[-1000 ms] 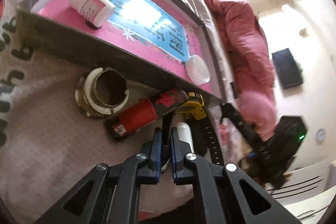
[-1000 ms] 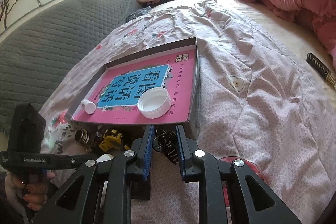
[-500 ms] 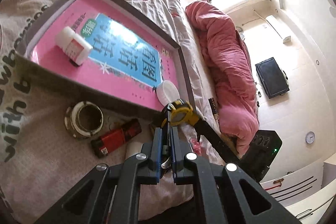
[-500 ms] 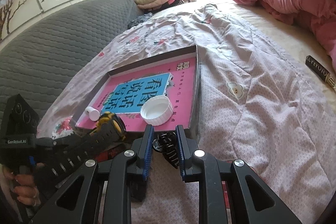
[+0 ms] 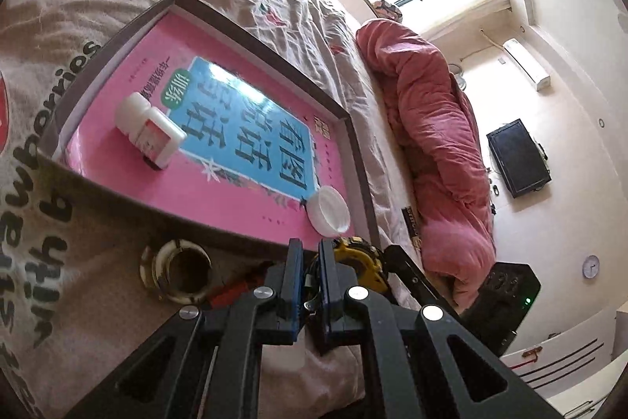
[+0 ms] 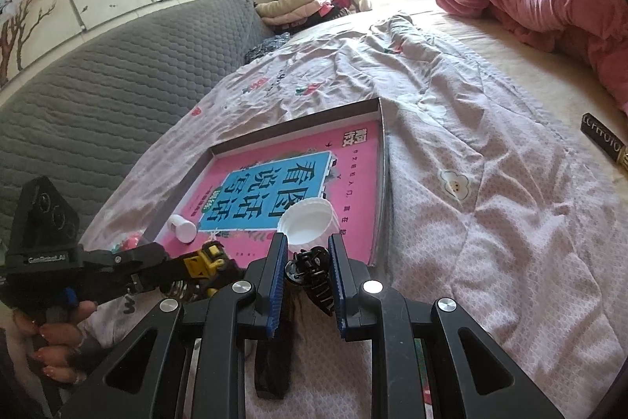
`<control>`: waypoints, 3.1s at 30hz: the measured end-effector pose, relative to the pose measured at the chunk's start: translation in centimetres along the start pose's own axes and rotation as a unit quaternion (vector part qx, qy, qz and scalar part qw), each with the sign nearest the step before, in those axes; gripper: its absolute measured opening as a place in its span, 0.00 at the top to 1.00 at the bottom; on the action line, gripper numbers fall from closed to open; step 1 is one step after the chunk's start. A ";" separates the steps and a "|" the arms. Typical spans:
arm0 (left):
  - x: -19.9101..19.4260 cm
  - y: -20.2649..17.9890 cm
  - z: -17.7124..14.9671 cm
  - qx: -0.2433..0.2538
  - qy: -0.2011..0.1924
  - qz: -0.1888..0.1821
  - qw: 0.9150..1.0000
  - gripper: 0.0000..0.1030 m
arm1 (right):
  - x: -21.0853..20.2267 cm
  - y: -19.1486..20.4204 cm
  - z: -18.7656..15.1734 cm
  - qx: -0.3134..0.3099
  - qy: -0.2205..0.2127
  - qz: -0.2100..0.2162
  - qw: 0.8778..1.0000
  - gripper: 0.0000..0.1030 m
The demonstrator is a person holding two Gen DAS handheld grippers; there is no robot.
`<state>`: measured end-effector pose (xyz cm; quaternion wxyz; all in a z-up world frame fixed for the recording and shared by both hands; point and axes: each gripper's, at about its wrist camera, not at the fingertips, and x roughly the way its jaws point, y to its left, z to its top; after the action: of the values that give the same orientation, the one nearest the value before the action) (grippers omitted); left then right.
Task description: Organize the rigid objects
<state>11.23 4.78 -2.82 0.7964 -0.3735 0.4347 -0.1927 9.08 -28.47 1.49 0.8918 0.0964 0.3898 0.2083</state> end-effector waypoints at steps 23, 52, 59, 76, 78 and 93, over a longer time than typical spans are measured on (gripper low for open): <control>1.8 2.4 2.4 -0.020 -0.038 0.034 0.998 0.95 | 1.3 0.2 1.0 -0.002 0.000 -0.002 1.000 0.79; 1.9 2.4 3.5 0.034 -0.071 0.100 0.992 0.95 | 4.8 1.2 1.3 -0.052 0.024 -0.030 0.998 0.79; 2.1 1.7 3.2 0.067 -0.078 0.131 0.986 0.95 | 5.8 0.8 1.5 -0.055 0.028 -0.041 0.997 0.79; 2.8 0.6 2.3 0.130 -0.089 0.195 0.968 1.00 | 7.0 0.9 1.7 -0.081 0.030 -0.068 0.994 0.79; 2.8 0.5 2.3 0.135 -0.093 0.203 0.965 1.00 | 6.9 0.9 1.7 -0.080 0.030 -0.068 0.994 0.79; 3.0 0.3 2.2 0.168 -0.096 0.238 0.952 0.99 | 7.0 0.9 1.8 -0.085 0.030 -0.070 0.993 0.77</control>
<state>14.77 4.04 -3.99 0.9085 -0.1366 0.3937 -0.0313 14.34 -24.52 -1.58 0.8969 -0.0138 0.4035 0.1803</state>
